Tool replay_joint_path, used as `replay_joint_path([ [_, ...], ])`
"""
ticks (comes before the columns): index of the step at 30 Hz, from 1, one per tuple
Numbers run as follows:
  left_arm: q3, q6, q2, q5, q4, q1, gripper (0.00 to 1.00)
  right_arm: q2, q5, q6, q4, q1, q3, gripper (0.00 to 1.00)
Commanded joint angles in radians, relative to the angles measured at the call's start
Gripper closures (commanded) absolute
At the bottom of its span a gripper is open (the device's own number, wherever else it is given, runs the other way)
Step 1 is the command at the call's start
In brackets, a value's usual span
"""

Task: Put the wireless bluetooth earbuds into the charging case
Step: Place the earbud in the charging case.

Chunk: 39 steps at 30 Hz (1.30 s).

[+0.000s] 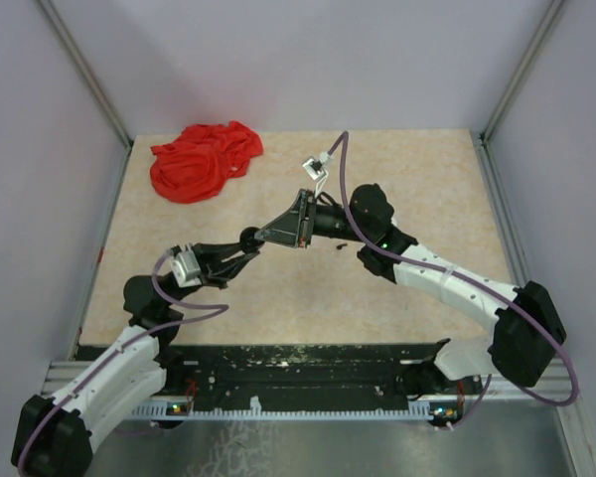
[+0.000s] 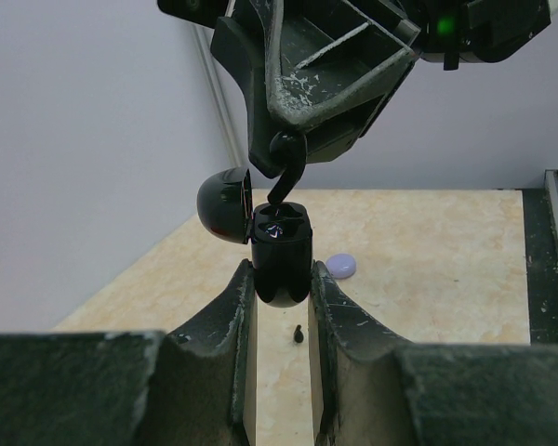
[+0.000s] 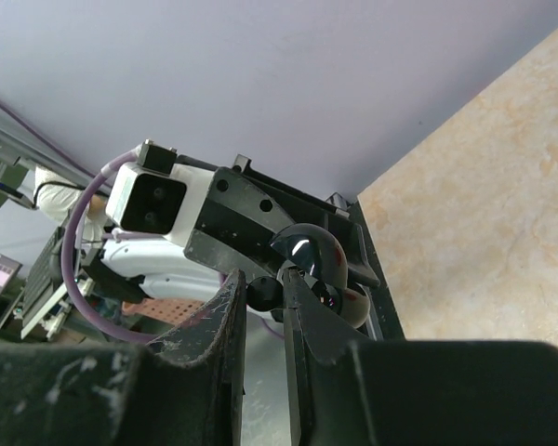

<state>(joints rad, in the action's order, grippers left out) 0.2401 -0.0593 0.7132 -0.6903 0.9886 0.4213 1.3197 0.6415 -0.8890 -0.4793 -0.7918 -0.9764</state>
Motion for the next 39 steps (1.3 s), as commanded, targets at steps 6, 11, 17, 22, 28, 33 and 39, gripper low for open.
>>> replay_joint_path([
  [6, -0.015, -0.025, -0.014, -0.020, 0.061, -0.010, 0.99, 0.028, 0.031, -0.037, -0.066, -0.022, -0.023, 0.86],
  [11, -0.015, -0.026, -0.017, -0.021, 0.062, -0.013, 0.99, 0.050, 0.039, -0.056, -0.089, -0.036, -0.025, 0.86],
  [17, -0.015, -0.023, -0.021, -0.015, 0.061, -0.013, 0.99, 0.051, 0.043, -0.067, -0.102, -0.044, -0.030, 0.86],
  [22, -0.018, -0.021, -0.025, -0.009, 0.062, -0.015, 0.99, 0.043, 0.032, -0.064, -0.083, -0.045, -0.026, 0.86],
  [28, -0.019, -0.023, -0.024, -0.006, 0.063, -0.017, 0.99, 0.030, 0.013, -0.070, -0.069, -0.045, -0.023, 0.86],
  [33, -0.021, -0.025, -0.031, -0.004, 0.064, -0.017, 0.99, 0.025, -0.046, -0.079, -0.042, -0.046, -0.001, 0.86],
  [39, -0.024, -0.028, -0.038, -0.002, 0.065, -0.017, 0.99, 0.006, -0.125, -0.084, -0.010, -0.044, 0.033, 0.81],
])
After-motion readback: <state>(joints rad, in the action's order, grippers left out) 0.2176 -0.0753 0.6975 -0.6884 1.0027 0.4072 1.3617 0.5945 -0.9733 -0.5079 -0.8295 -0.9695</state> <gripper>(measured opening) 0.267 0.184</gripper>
